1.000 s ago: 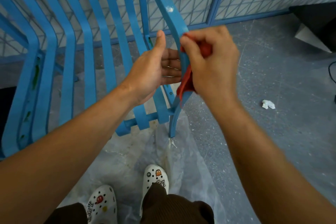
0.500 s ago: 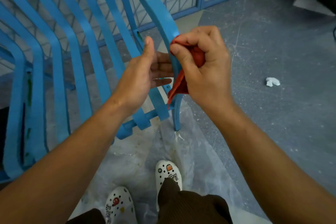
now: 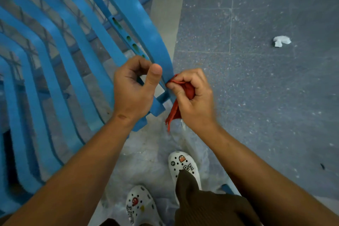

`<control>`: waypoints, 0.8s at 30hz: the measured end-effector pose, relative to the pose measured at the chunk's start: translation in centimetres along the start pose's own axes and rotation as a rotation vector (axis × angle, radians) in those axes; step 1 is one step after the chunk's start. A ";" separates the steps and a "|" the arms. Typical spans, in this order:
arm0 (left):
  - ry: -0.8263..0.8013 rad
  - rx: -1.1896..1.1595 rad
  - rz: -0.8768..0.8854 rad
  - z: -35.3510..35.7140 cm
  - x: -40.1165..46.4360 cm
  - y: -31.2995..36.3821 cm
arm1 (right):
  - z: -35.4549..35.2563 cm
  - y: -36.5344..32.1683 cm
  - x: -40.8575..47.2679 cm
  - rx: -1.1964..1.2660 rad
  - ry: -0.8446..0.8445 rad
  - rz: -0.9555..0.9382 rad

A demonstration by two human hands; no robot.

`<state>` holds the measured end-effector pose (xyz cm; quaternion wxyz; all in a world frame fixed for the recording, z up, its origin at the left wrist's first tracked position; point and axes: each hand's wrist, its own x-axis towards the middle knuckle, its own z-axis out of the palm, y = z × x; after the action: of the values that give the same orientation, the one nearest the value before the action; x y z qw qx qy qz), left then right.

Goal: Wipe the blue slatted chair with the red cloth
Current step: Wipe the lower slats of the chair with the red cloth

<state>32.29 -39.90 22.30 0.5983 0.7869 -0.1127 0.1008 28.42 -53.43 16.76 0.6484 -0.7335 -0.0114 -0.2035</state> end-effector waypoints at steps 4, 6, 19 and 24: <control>-0.109 0.102 0.055 -0.2 0.4 -0.9 | 0.3 2.7 -0.1 -0.023 0.002 -0.002; -0.182 0.176 0.058 -0.8 0.8 -0.8 | 0.3 3.6 -0.2 -0.030 -0.015 -0.001; -0.432 0.496 0.205 -1.7 1.0 -2.0 | -2.7 1.8 0.6 -0.038 -0.063 0.031; -0.458 0.615 0.265 -1.0 0.6 -1.6 | -1.1 1.5 1.1 -0.019 -0.082 -0.107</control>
<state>33.35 -38.51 21.30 0.2763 0.9099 -0.3082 0.0280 29.56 -54.99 15.77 0.6283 -0.7459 -0.0754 -0.2078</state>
